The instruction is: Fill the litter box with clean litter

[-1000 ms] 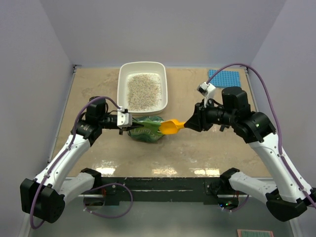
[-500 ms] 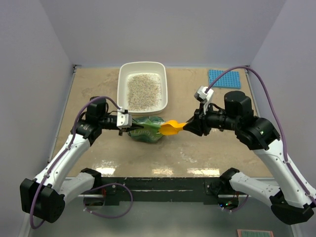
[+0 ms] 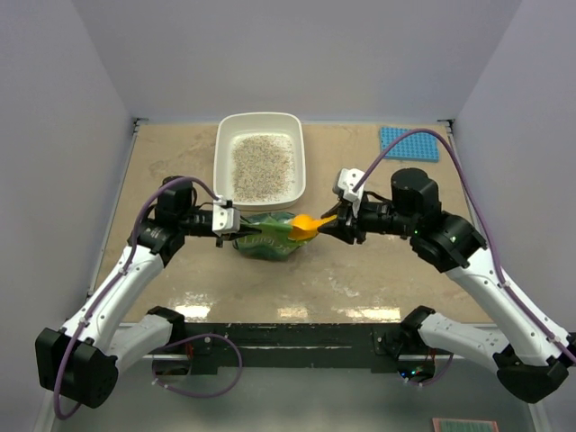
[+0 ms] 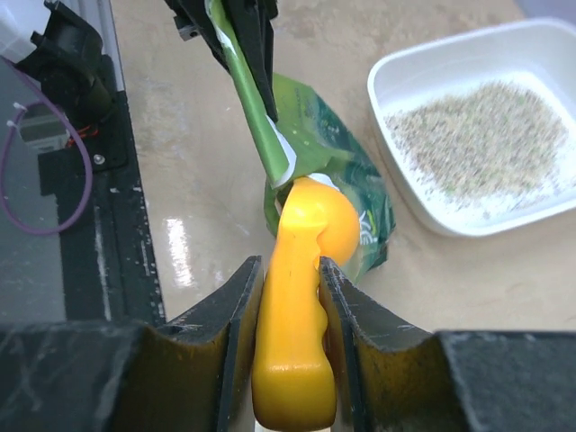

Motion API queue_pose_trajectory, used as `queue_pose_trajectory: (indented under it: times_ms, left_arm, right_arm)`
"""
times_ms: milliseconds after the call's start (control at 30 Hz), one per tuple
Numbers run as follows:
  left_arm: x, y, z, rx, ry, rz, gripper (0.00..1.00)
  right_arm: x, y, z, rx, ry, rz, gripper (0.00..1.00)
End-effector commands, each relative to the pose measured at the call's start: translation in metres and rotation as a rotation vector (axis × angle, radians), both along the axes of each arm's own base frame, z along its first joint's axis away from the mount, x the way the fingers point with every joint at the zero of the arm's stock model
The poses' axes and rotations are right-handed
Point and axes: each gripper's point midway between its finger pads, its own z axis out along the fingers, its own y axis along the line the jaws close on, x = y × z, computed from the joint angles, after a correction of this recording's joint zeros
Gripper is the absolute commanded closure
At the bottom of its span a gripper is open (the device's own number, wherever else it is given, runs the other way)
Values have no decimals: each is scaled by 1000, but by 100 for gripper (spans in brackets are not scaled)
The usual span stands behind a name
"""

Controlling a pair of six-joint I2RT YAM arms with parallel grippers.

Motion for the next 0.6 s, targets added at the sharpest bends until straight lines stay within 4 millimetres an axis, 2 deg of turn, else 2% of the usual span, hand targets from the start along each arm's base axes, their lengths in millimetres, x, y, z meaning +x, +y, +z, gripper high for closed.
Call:
queue_pose_trajectory:
  times_ms: [0, 67, 167, 267, 367, 567]
  left_arm:
    - [-18, -8, 28, -74, -97, -110, 100]
    - [-18, -8, 28, -75, -98, -112, 100]
    - [-19, -8, 30, -78, -102, -114, 100]
    - [-20, -8, 30, -79, -106, -116, 100]
    - [-22, -8, 31, -82, -117, -115, 100]
    - [-22, -8, 30, -84, -120, -111, 100]
  right_arm:
    - [-2, 10, 60, 105, -347, 139, 100]
    - [-4, 14, 70, 120, -405, 181, 100]
    - [-1, 22, 74, 131, -448, 217, 100]
    - [8, 31, 59, 113, -448, 245, 100]
    - [16, 38, 36, 77, -423, 262, 100]
    - [21, 36, 12, 60, -385, 231, 100]
